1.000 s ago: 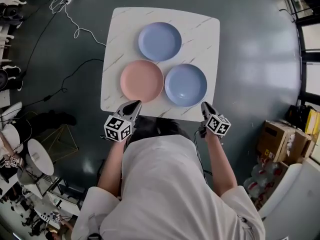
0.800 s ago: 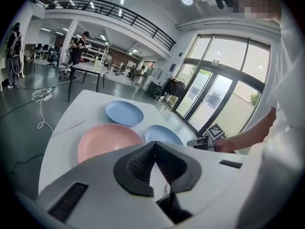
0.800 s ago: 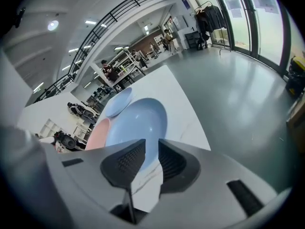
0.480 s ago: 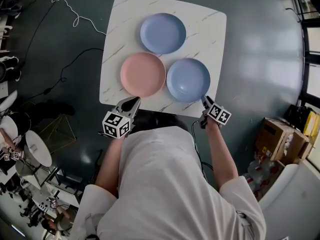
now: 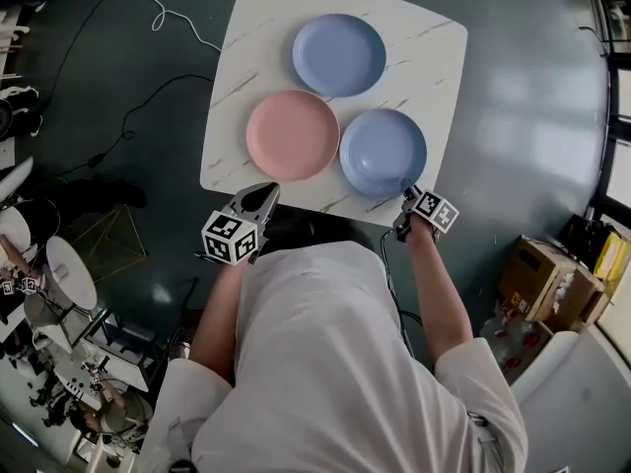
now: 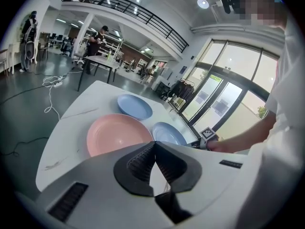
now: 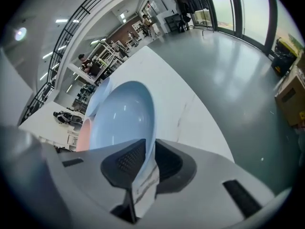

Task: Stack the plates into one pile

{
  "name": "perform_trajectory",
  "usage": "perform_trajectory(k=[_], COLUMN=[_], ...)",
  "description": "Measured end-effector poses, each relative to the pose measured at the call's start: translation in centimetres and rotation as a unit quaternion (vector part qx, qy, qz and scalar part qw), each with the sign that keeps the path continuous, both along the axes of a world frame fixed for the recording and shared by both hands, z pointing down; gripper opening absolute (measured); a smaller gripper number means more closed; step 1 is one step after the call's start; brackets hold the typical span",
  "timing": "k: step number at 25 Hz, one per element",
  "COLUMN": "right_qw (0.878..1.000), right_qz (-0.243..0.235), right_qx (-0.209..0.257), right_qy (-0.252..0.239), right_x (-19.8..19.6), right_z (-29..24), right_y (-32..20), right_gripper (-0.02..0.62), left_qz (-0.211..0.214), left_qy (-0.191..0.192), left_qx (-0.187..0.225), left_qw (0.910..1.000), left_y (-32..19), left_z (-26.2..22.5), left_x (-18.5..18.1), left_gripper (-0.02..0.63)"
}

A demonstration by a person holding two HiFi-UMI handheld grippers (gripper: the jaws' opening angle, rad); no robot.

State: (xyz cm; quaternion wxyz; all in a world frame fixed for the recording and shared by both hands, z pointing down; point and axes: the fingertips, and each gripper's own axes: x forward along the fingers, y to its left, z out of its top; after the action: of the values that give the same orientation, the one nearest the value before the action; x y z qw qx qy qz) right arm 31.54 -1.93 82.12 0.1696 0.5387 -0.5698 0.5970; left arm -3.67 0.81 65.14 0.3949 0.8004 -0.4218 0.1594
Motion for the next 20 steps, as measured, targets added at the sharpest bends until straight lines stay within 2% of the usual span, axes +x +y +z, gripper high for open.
perform_trajectory(k=[1, 8, 20], right_qw=[1.000, 0.994, 0.990], right_qz=[0.011, 0.099, 0.132], right_qx=[-0.005, -0.024, -0.007], right_qy=[-0.003, -0.041, -0.051], right_x=[0.1, 0.8, 1.2], right_z=[0.2, 0.3, -2.7], right_y=[0.0, -0.5, -1.4], right_gripper=[0.069, 0.034, 0.034], left_qz=[-0.002, -0.012, -0.025], left_qy=[-0.001, 0.002, 0.004], left_qx=[0.000, 0.010, 0.029], left_qw=[1.0000, 0.9999, 0.9992], left_y=[0.0, -0.6, -0.7], left_z=[0.0, -0.6, -1.9], left_x=[-0.1, -1.3, -3.4], left_gripper=[0.012, 0.012, 0.012])
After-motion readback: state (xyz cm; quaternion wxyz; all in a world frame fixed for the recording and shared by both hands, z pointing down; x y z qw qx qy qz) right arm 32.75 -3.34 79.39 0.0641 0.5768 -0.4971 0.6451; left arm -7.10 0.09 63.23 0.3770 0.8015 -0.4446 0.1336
